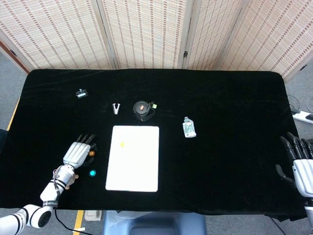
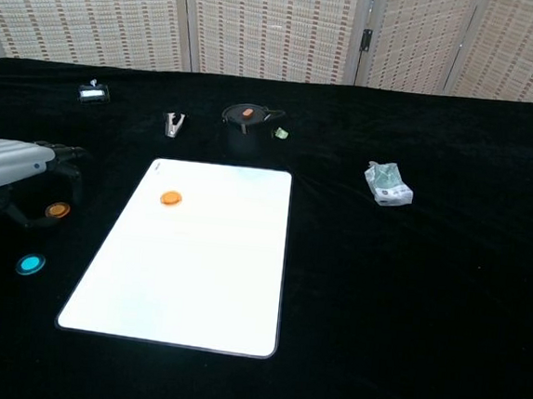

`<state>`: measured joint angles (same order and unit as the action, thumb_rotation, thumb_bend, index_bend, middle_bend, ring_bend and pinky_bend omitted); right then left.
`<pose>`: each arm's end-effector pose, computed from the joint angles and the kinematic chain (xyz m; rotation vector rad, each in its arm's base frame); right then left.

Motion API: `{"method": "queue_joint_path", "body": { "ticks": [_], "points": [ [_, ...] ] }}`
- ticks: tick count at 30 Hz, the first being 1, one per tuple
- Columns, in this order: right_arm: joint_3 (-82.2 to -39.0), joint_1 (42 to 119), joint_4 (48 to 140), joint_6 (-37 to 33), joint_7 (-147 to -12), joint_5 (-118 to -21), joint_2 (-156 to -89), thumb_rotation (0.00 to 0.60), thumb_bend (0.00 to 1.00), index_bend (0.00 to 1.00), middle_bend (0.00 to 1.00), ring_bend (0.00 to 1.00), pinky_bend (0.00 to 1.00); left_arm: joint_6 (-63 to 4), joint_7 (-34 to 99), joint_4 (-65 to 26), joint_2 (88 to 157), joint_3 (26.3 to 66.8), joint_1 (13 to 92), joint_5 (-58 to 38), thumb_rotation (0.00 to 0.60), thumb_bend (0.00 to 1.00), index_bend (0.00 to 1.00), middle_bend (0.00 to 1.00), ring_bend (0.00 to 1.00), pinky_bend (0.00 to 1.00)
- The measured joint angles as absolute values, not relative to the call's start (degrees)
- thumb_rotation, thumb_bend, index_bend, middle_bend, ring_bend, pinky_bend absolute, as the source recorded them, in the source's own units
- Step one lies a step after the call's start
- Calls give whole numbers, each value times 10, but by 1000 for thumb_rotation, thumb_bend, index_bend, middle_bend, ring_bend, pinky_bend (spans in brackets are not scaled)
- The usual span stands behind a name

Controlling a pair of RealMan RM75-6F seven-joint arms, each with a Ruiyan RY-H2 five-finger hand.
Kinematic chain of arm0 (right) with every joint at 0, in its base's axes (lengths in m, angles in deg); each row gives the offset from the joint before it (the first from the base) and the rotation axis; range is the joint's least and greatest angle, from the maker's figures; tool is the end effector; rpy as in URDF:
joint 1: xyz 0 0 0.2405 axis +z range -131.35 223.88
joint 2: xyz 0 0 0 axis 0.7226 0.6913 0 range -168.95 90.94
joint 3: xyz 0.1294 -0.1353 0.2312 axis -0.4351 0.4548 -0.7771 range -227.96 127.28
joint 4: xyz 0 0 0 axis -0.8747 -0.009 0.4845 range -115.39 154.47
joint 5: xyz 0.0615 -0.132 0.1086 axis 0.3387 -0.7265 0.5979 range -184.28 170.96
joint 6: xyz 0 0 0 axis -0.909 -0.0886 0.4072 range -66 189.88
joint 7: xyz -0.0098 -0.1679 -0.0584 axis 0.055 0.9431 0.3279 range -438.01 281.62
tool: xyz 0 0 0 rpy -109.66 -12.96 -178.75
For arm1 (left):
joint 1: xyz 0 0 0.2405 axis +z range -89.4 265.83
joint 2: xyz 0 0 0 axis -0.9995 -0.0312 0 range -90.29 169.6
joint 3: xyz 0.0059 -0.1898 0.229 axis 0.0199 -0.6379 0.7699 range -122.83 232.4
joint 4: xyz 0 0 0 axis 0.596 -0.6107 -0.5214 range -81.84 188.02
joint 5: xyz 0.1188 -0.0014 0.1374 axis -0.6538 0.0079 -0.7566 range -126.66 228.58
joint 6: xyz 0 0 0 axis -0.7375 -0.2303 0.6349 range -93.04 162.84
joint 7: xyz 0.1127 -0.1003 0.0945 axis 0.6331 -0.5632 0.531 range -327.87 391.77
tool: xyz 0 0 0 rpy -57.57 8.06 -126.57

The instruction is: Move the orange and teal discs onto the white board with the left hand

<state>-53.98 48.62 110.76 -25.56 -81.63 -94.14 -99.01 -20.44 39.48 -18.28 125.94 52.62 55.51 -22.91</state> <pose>-0.3418 -0.2036 0.2371 1.3602 -0.8509 0.9022 -0.2905 0.3650 0.0192 -1.8352 -0.9494 -0.7143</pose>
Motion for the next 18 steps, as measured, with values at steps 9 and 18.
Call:
{"method": "queue_joint_path", "body": {
  "ticks": [9, 18],
  "points": [
    [-540, 486, 1106, -256, -817, -941, -991, 600, 426, 0, 0, 0, 0, -194, 392, -171, 1262, 522, 557, -222, 600, 437, 428, 75, 0, 0],
    [-540, 484, 1104, -257, -819, -940, -991, 600, 425, 0, 0, 0, 0, -190, 388, -156, 1270, 518, 557, -221, 600, 442, 478, 75, 0, 0]
  ]
}}
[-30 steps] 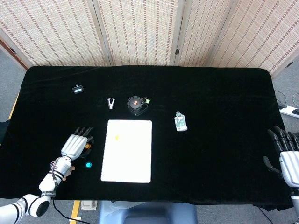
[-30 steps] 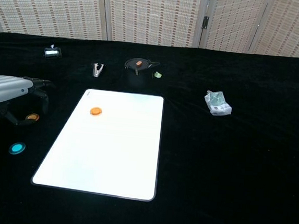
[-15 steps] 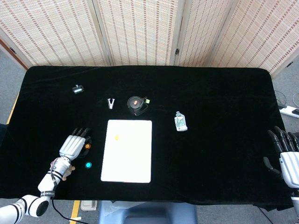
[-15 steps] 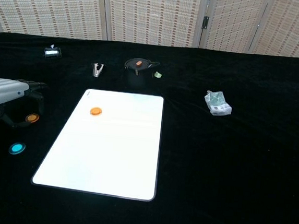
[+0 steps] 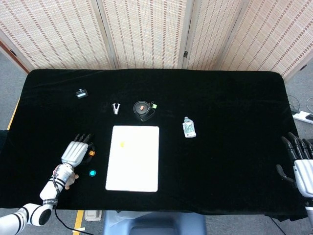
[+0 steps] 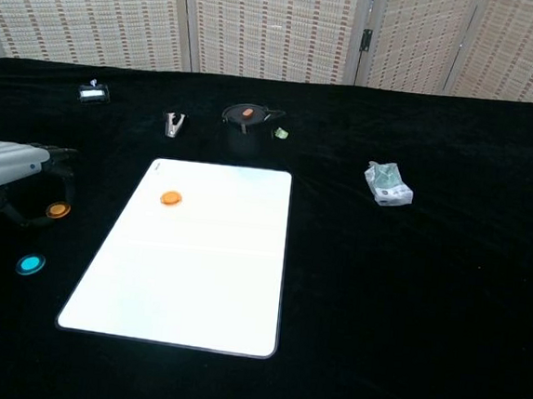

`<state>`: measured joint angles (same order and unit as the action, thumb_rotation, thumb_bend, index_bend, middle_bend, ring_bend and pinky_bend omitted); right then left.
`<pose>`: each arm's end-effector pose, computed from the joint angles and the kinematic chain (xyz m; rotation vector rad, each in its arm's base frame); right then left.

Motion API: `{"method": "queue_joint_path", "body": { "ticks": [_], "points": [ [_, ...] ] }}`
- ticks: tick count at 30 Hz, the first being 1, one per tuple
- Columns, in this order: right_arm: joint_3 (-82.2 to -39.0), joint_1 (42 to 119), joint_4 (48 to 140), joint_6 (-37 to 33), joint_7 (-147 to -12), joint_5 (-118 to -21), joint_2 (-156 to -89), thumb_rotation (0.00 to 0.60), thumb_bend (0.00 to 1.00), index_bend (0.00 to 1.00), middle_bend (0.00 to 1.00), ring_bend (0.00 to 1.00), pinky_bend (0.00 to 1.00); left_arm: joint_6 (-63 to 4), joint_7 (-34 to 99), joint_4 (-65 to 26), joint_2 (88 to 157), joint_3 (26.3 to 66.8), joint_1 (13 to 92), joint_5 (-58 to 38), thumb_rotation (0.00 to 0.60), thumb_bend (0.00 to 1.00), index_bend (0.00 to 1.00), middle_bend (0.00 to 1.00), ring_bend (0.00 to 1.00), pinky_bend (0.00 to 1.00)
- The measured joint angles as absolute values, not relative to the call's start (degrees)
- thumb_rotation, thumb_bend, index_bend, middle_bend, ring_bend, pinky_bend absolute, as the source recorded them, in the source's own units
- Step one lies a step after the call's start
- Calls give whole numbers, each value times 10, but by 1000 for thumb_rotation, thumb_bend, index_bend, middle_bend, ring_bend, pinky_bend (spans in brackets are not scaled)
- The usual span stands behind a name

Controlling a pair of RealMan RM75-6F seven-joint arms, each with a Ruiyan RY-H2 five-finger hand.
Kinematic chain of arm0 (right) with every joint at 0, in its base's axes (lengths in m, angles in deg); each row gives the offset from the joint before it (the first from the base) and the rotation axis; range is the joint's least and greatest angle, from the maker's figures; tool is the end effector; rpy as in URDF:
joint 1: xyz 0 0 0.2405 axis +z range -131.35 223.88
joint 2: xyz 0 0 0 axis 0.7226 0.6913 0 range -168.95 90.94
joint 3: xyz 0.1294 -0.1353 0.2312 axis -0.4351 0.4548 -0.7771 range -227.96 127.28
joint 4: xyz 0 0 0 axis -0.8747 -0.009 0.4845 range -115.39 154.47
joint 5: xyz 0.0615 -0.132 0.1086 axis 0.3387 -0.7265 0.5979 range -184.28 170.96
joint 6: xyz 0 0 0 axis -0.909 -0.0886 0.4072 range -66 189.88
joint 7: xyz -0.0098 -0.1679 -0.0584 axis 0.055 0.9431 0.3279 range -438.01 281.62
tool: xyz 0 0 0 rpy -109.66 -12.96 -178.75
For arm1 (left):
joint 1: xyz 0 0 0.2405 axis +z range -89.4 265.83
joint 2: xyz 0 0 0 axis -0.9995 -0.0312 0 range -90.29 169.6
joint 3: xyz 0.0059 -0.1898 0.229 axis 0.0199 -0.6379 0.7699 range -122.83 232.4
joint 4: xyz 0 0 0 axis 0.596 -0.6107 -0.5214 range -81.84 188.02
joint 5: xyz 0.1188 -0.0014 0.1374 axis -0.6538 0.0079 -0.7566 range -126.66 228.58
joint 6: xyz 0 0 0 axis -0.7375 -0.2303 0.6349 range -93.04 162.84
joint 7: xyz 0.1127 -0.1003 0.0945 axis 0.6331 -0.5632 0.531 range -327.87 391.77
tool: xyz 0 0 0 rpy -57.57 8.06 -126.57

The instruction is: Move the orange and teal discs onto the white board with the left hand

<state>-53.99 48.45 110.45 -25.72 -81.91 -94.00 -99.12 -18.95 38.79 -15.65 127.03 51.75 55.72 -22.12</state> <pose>-0.3434 -0.2026 0.2376 1.3542 -0.8522 0.9018 -0.2995 0.3694 0.0167 -1.8110 -0.9690 -0.6917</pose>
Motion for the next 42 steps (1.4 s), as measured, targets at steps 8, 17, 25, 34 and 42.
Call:
{"method": "queue_joint_path", "body": {
  "ticks": [8, 17, 25, 34, 42],
  "points": [
    [-540, 484, 1104, -258, -820, -940, -992, 600, 426, 0, 0, 0, 0, -188, 385, -156, 1269, 513, 555, -225, 600, 443, 524, 76, 0, 0],
    [-541, 484, 1102, -259, -820, -940, -992, 600, 426, 0, 0, 0, 0, -183, 386, -206, 1253, 497, 534, -236, 600, 443, 520, 76, 0, 0],
    [-540, 482, 1098, -260, -824, -938, -991, 600, 426, 0, 0, 0, 0, -157, 409, -248, 1259, 468, 484, -239, 600, 443, 516, 76, 0, 0],
    [-540, 478, 1090, -259, -832, -932, -992, 600, 426, 0, 0, 0, 0, -112, 449, -233, 1306, 444, 428, -201, 600, 443, 505, 76, 0, 0],
    [-541, 479, 1083, -254, -838, -929, -994, 600, 426, 0, 0, 0, 0, -88, 491, -196, 1343, 435, 396, -155, 600, 443, 495, 76, 0, 0]
  ]
}}
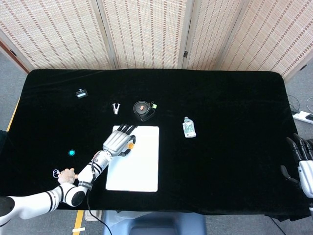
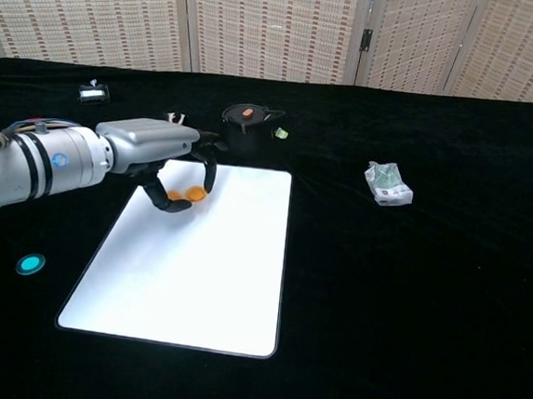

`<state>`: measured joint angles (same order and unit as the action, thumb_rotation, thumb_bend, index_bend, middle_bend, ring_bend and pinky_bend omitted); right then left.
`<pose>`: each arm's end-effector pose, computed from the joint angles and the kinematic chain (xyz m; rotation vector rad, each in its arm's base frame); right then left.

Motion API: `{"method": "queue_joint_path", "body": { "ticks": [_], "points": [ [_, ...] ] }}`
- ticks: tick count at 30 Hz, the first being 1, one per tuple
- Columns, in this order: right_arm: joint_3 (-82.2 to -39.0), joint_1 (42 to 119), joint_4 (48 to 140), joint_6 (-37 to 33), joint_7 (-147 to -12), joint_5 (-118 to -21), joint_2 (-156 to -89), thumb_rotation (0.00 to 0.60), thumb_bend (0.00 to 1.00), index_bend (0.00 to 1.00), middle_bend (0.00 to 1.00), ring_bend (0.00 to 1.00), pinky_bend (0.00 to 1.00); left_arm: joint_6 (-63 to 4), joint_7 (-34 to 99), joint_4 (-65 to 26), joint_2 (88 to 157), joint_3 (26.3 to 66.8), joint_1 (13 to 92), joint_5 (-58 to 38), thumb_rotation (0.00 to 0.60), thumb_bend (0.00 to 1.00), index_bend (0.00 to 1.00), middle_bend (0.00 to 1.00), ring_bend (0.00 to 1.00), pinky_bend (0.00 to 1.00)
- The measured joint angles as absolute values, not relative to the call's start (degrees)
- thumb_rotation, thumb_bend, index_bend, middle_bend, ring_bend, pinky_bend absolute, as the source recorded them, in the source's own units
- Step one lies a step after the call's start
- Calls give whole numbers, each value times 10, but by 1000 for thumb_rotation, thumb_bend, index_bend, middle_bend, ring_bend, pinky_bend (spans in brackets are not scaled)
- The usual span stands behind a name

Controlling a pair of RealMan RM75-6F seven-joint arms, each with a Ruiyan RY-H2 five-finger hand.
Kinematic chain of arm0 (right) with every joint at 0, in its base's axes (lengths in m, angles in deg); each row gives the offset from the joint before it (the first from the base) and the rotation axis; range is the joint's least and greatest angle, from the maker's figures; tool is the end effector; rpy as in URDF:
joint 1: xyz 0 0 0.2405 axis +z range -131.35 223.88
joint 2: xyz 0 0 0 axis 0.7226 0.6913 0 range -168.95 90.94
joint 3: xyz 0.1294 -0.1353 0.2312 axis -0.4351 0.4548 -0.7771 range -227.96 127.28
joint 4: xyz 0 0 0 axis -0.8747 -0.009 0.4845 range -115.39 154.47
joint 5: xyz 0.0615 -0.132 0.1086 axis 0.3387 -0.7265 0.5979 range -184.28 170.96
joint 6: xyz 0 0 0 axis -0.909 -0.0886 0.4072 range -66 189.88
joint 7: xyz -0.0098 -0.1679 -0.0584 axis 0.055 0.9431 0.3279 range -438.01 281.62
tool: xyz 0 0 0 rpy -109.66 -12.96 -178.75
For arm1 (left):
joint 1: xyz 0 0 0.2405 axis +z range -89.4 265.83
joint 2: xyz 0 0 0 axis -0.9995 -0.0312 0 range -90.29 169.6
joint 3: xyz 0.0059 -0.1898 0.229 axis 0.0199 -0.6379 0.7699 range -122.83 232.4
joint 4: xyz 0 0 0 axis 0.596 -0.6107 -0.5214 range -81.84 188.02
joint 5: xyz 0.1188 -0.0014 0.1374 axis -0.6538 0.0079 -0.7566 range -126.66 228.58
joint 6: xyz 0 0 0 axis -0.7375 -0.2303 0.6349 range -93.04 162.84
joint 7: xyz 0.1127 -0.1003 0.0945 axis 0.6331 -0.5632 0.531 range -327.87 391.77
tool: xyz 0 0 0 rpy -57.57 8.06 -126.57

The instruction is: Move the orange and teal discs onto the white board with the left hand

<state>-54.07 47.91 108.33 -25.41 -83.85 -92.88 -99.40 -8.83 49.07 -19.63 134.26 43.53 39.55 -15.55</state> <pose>-0.3546 -0.1997 0.2408 1.3300 -0.8676 0.8849 -0.1494 0.4208 -0.0479 -2.0438 -0.8870 -0.8417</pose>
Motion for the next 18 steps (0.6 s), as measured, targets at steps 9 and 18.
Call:
{"method": "queue_joint_path", "body": {
  "ticks": [9, 18],
  "points": [
    [-543, 481, 1078, -250, -844, -925, -995, 600, 426, 0, 0, 0, 0, -82, 520, -183, 1357, 437, 379, -115, 600, 443, 480, 76, 0, 0],
    [-544, 482, 1077, -248, -844, -924, -995, 600, 426, 0, 0, 0, 0, -79, 530, -191, 1356, 441, 371, -95, 600, 440, 349, 70, 0, 0]
  ]
}}
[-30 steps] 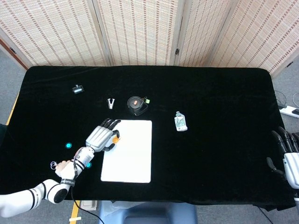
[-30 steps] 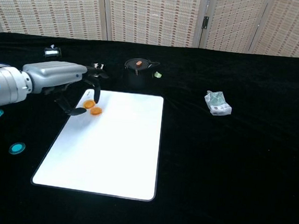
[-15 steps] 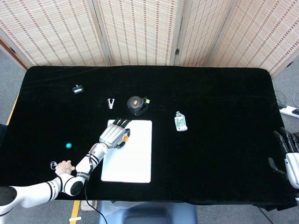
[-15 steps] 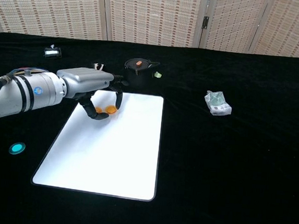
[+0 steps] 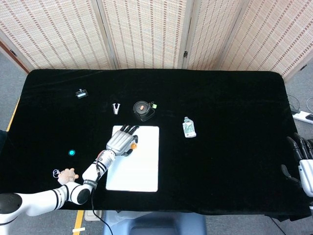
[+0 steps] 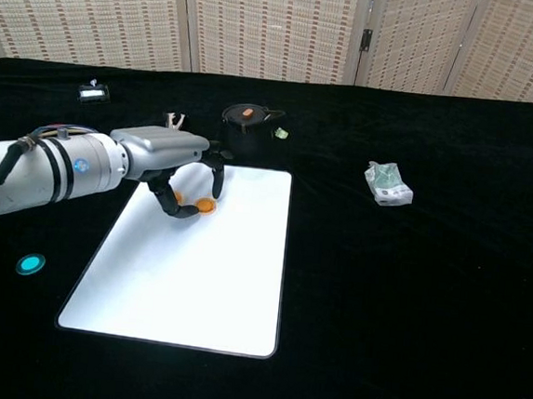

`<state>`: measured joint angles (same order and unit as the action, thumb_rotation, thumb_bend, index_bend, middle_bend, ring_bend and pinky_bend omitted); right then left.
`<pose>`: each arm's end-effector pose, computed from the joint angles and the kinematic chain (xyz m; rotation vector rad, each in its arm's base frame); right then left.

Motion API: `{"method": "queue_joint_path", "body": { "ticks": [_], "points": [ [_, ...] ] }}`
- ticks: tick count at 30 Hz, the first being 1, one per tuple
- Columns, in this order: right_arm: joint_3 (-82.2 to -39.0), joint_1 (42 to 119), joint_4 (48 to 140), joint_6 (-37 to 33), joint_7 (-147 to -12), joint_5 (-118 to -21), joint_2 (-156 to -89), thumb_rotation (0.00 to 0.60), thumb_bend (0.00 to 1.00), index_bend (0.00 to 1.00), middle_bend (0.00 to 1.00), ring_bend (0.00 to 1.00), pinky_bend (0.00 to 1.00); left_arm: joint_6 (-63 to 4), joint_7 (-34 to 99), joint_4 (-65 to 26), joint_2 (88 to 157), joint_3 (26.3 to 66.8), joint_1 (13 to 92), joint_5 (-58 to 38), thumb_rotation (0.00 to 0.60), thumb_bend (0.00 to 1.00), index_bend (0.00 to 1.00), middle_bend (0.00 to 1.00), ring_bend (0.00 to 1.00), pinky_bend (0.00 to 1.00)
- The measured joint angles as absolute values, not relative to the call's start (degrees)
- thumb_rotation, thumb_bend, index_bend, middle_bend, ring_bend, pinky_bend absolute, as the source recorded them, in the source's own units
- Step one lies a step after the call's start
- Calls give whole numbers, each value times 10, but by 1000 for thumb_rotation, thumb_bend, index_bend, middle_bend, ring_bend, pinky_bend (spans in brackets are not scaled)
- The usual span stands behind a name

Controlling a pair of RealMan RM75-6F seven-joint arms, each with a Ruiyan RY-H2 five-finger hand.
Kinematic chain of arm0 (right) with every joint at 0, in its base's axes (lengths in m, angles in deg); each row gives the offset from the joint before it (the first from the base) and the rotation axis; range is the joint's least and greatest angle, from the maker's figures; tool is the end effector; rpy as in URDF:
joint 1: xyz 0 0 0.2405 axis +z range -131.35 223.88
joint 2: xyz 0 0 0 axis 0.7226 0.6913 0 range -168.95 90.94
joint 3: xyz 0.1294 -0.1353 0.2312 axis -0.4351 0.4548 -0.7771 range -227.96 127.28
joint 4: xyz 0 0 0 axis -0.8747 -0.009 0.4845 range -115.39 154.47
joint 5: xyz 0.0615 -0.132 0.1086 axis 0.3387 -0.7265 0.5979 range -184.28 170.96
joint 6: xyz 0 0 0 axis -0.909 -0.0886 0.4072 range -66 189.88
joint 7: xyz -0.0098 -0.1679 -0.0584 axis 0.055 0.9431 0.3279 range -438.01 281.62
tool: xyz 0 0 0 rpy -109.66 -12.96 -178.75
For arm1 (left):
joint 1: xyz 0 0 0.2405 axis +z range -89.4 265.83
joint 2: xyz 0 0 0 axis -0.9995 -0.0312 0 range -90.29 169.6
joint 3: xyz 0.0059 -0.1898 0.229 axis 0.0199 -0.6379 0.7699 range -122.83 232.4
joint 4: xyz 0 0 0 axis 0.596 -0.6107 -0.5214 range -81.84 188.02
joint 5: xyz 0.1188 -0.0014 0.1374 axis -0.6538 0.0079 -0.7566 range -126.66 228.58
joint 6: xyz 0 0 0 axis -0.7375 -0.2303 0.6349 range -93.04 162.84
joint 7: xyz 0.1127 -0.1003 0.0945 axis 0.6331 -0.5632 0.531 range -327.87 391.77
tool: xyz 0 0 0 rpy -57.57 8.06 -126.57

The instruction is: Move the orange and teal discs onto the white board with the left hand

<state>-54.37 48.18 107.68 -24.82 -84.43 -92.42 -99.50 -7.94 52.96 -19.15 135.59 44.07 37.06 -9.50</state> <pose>-0.3570 -0.2023 0.2414 1.3261 -0.8716 0.8826 -0.1429 0.4252 -0.0592 -2.0490 -0.9038 -0.7923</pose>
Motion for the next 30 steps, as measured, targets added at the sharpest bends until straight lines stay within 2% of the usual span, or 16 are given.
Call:
{"method": "queue_joint_path", "body": {
  "ticks": [3, 6, 16, 21, 30],
  "points": [
    [-544, 482, 1077, -248, -844, -924, -995, 600, 426, 0, 0, 0, 0, -80, 530, -193, 1355, 441, 370, -93, 600, 439, 297, 57, 0, 0],
    [-545, 482, 1078, -251, -845, -926, -995, 600, 426, 0, 0, 0, 0, -88, 526, -202, 1349, 440, 373, -95, 600, 438, 299, 57, 0, 0],
    [-543, 481, 1083, -257, -842, -936, -993, 600, 426, 0, 0, 0, 0, -172, 463, -253, 1263, 447, 442, -121, 600, 441, 394, 57, 0, 0],
    [-542, 483, 1085, -257, -840, -941, -994, 600, 426, 0, 0, 0, 0, -206, 431, -257, 1227, 468, 486, -138, 600, 441, 413, 57, 0, 0],
    [-541, 487, 1093, -258, -831, -949, -994, 600, 427, 0, 0, 0, 0, -236, 390, -225, 1213, 515, 549, -170, 600, 441, 418, 57, 0, 0]
  ]
}}
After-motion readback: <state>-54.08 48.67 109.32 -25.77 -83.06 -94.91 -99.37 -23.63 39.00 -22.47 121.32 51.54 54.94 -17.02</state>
